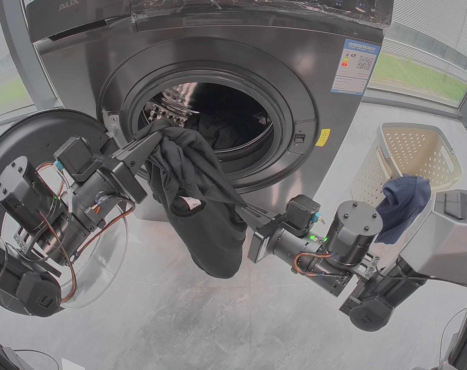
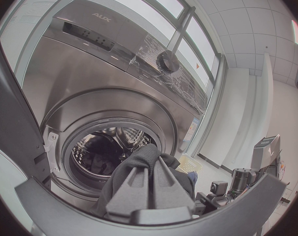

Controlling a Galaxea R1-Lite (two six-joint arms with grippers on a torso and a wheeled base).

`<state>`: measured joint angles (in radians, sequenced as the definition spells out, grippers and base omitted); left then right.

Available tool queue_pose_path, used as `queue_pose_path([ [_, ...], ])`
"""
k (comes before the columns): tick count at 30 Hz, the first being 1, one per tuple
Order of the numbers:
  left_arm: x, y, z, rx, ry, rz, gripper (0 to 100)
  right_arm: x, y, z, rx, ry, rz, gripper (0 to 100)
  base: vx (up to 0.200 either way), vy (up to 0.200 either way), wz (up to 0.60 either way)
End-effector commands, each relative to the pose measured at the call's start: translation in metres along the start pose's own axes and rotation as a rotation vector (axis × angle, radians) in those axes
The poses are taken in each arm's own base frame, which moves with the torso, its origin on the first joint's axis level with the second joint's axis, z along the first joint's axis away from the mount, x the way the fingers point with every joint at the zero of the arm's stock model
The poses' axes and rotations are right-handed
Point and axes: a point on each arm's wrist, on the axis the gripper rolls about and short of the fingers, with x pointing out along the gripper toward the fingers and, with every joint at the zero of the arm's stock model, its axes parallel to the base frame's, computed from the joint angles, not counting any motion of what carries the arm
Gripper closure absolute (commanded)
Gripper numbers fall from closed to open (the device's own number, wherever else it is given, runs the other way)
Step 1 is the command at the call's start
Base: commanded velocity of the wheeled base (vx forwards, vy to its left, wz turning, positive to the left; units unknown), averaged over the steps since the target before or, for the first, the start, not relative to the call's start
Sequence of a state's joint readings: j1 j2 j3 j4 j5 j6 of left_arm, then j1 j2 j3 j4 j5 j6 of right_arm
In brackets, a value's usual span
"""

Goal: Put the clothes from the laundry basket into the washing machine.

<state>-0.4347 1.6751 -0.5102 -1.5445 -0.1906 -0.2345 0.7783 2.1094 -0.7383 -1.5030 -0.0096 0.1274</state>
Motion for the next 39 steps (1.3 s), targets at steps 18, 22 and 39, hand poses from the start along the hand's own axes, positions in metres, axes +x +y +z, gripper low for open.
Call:
queue_pose_path([
  [18, 0.001, 0.002, 0.0, 0.001, -0.003, 0.012, 100, -0.057, -0.009, -0.016, 0.014, 0.182, -0.048, 100, 0.0, 0.0, 0.0],
  [22, 0.001, 0.0, 0.0, -0.001, -0.005, 0.006, 100, -0.055, -0.008, -0.015, 0.012, 0.174, -0.044, 100, 0.0, 0.0, 0.0],
  [39, -0.001, -0.002, 0.0, -0.004, 0.002, -0.003, 100, -0.013, 0.008, 0.018, 0.016, -0.024, 0.04, 0, 0.0, 0.0, 0.0],
])
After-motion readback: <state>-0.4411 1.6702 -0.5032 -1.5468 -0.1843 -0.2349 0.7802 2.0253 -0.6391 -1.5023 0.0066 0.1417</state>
